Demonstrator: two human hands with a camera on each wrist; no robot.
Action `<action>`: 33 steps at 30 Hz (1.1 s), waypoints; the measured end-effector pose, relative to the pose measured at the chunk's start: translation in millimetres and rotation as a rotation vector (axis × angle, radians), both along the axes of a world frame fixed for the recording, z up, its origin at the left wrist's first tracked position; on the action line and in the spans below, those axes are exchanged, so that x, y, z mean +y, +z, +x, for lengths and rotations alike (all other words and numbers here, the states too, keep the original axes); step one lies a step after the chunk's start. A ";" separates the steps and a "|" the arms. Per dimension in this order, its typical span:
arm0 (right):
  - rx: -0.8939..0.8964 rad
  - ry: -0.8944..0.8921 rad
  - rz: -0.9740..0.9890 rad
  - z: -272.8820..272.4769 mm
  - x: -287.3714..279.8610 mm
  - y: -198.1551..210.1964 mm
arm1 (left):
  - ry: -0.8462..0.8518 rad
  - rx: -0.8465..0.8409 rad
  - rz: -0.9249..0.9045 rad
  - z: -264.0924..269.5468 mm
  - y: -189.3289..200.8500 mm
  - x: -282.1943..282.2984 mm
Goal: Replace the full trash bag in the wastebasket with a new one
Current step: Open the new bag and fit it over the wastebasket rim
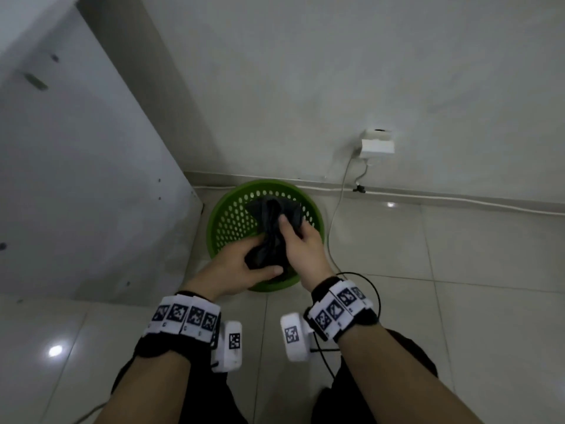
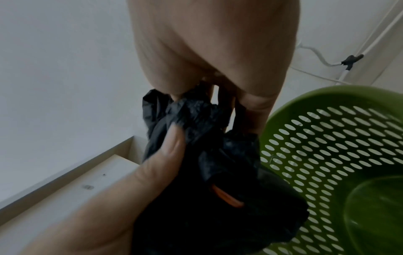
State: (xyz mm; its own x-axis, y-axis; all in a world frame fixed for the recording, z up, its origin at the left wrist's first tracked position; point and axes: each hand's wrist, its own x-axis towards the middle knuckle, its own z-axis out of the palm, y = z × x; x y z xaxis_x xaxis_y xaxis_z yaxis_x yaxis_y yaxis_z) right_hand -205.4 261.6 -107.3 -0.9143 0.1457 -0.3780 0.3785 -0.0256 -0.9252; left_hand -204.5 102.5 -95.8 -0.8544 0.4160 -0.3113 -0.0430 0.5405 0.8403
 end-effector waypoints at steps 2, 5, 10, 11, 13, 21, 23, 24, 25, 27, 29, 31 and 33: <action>-0.009 -0.007 -0.042 -12.2 3.2 -16.8 | 0.058 0.026 0.023 -4.8 -16.5 -10.0; 0.024 0.001 -0.134 -28.2 12.8 -34.5 | 0.207 0.061 0.091 -15.8 -36.6 -25.2; 0.000 -0.055 0.049 -53.3 42.8 -63.6 | 0.467 0.141 0.222 -35.8 -25.9 -35.8; -0.028 -0.084 0.103 -55.4 47.5 -67.3 | 0.496 0.161 0.226 -40.1 -22.0 -37.9; -0.016 -0.153 0.213 -50.8 51.7 -64.5 | 0.528 0.224 0.168 -47.6 -16.6 -42.4; 0.235 0.088 -0.015 -29.1 -6.3 -6.1 | 0.421 0.293 0.164 -42.2 8.3 -14.8; 0.148 0.057 -0.125 -40.2 -17.2 -3.9 | 0.259 0.233 0.257 -37.8 11.2 -12.1; 0.115 0.024 -0.142 -46.2 -18.8 -1.2 | 0.167 0.207 0.314 -37.3 9.4 -15.3; 0.077 -0.020 -0.165 -53.2 -17.7 4.5 | 0.087 0.165 0.365 -37.0 8.2 -18.9; 0.000 -0.068 -0.294 -67.0 -7.7 14.1 | 0.019 0.111 0.385 -35.4 7.2 -23.2; -0.007 -0.028 -0.415 -77.4 2.9 24.0 | 0.093 0.245 0.223 -37.5 1.8 -23.2; 0.010 0.004 -0.451 -83.5 9.1 32.2 | 0.200 0.399 0.093 -43.2 -3.4 -22.7; 0.030 0.074 -0.524 -80.7 11.0 39.0 | 0.327 0.378 0.154 -48.8 -3.2 -21.5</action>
